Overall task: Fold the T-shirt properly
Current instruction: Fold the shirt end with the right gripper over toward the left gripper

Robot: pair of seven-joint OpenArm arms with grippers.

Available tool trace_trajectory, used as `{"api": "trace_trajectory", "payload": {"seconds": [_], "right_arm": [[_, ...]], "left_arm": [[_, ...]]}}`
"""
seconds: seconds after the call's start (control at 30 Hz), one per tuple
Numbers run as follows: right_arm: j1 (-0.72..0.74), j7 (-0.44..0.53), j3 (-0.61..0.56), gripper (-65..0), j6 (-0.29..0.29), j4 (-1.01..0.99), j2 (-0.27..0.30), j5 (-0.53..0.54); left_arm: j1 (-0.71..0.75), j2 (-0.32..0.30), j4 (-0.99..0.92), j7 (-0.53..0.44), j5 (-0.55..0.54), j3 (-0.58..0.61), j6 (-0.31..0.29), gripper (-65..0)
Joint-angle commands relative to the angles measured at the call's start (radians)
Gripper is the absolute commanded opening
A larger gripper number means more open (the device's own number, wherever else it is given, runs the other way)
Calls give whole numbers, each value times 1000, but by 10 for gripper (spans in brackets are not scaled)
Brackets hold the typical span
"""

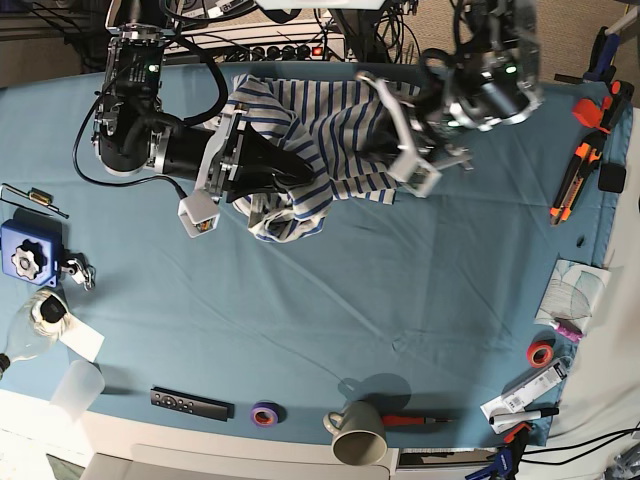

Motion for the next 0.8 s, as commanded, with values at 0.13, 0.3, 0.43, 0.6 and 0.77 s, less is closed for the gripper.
{"api": "trace_trajectory", "payload": {"seconds": [0.13, 0.3, 0.43, 0.6, 0.77], "right_arm": [[18, 25, -116, -650, 1, 14, 5, -149], [61, 54, -269, -650, 1, 11, -4, -384], [109, 113, -345, -650, 1, -31, -81, -460], [190, 105, -427, -650, 1, -165, -174, -500], [227, 92, -461, -650, 1, -219, -194, -522]], "left_arm": [[41, -4, 26, -14, -16, -197, 58, -650], [60, -6, 26, 2, -90, -366, 55, -650], [63, -6, 26, 20, -134, -449, 48, -650], [63, -6, 26, 19, -132, -485, 48, -650], [62, -6, 26, 19, -133, -484, 48, -650]]}}
